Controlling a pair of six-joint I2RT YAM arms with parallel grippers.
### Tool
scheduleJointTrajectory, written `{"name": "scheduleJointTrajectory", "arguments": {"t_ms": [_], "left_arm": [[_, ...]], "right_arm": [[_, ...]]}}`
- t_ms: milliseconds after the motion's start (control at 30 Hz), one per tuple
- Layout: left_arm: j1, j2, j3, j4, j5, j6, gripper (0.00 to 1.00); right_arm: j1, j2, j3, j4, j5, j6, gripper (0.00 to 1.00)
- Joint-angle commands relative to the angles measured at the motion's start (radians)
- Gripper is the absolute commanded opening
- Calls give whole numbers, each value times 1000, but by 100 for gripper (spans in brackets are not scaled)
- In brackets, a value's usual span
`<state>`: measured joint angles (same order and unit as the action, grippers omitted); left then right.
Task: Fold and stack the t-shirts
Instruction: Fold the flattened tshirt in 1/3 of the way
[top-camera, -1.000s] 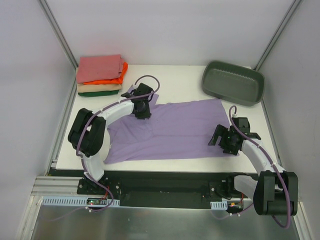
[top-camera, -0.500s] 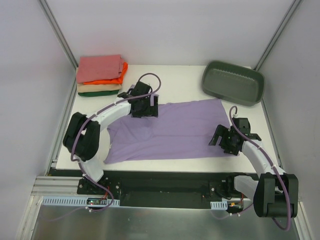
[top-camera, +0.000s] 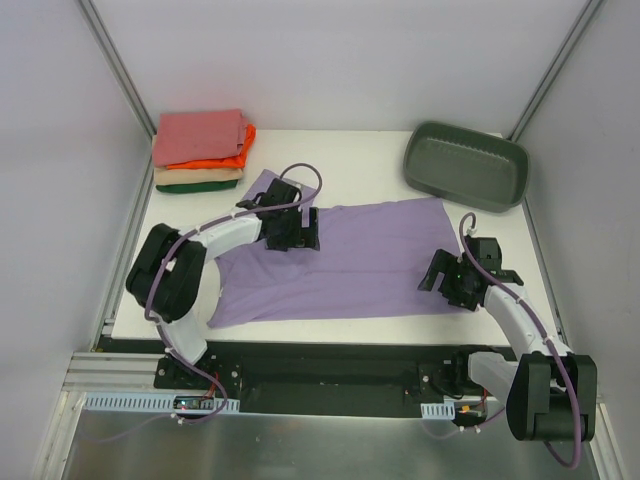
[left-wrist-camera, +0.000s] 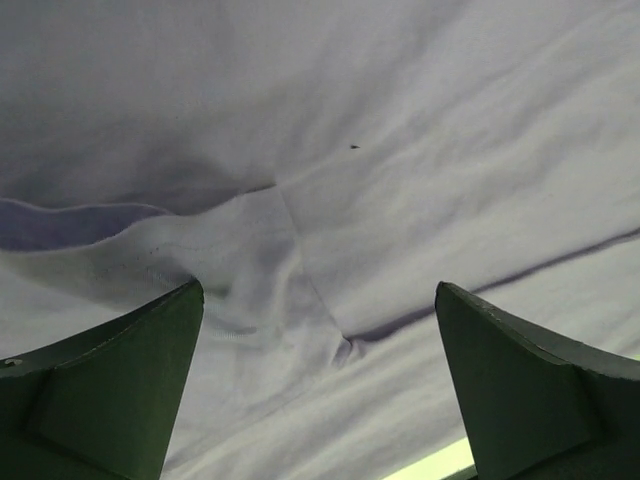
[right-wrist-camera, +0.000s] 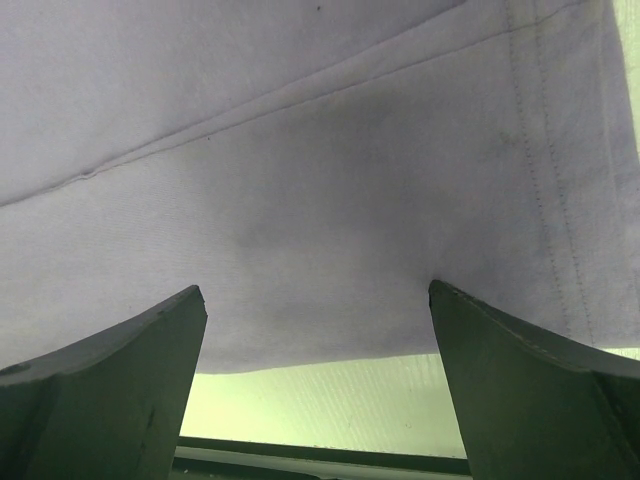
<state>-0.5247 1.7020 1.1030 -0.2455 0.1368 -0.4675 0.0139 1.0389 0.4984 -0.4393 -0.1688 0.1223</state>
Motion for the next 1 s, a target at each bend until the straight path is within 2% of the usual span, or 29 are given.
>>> {"name": "scheduleJointTrajectory", "arguments": {"t_ms": [0,133,233,367,700,800,967], "left_arm": [[-6,96,44,20,37,-14,99],[-6,148,52,20,56,-25,99],[-6,131,38,17,50,-22,99],[-6,56,34,14,46,7,99],[-6,-110,152,-17,31,50,99],[-6,-169,75,-21,-5,35,99],[-5,-329,-152,-11,-104,-46,99]], "right_arm": [[4,-11,-3,14,18,5,96],[4,-16,0,11,25,5,96],[4,-22,0,10,31,4,96],[6,-43,8,11,19,0,96],[4,-249,23,-3,40,-30,96],[11,-272,29,10,0,-29,96],[87,-225,29,95,-28,22,96]]}}
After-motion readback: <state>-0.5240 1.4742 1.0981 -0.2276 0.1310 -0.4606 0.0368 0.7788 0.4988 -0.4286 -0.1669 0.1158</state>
